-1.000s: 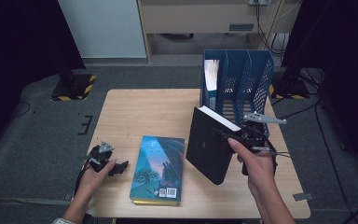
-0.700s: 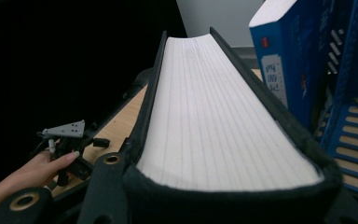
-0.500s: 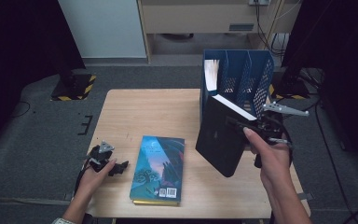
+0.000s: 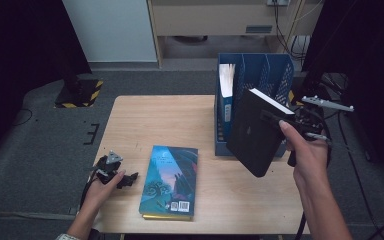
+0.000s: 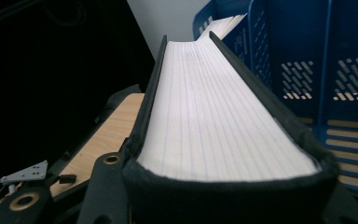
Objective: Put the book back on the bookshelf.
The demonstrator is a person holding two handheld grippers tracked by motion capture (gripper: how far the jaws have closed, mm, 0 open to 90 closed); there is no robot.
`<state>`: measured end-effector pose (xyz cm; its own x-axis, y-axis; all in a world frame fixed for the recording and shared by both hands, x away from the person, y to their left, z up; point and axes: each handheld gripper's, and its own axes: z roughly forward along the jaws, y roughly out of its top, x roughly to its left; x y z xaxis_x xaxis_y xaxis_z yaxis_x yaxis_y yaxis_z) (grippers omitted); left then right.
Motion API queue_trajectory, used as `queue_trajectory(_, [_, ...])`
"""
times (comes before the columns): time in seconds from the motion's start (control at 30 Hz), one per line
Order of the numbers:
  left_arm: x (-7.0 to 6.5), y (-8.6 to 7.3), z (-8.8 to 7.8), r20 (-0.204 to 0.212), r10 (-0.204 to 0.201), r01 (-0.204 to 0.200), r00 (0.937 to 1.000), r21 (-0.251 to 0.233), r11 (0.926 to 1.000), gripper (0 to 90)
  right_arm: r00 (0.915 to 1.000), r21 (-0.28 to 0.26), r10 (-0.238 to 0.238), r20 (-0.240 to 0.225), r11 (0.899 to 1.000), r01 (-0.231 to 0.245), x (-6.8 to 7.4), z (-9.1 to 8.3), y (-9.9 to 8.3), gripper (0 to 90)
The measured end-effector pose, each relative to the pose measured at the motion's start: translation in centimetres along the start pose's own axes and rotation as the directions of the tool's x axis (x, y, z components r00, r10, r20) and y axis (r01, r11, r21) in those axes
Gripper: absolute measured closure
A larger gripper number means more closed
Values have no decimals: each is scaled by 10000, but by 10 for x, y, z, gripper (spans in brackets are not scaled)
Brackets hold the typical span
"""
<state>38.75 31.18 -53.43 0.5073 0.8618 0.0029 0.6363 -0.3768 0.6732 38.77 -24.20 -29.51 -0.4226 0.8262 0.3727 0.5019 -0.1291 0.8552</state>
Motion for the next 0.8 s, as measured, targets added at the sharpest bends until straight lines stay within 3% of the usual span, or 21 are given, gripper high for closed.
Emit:
queue_trajectory(0.13, [0,0,0,27,25,-25,10000,31,10000,0,9995,212,87,316,9997,-94,-6,8,10,530])
queue_trajectory(0.53, [0,1,2,55,-3,4,10000,-124,9999,0,9968,115,454,659,9989,-463,-23,22,31,531])
queue_trajectory(0.7, [0,0,2,57,4,-3,10000,-162,9999,0,9907,-37,328,1321,9995,-326,-30,25,39,531])
queue_trajectory(0.8, [-1,0,2,49,11,-10,10000,-170,9999,0,9880,-99,478,1471,9989,-469,-36,24,42,530])
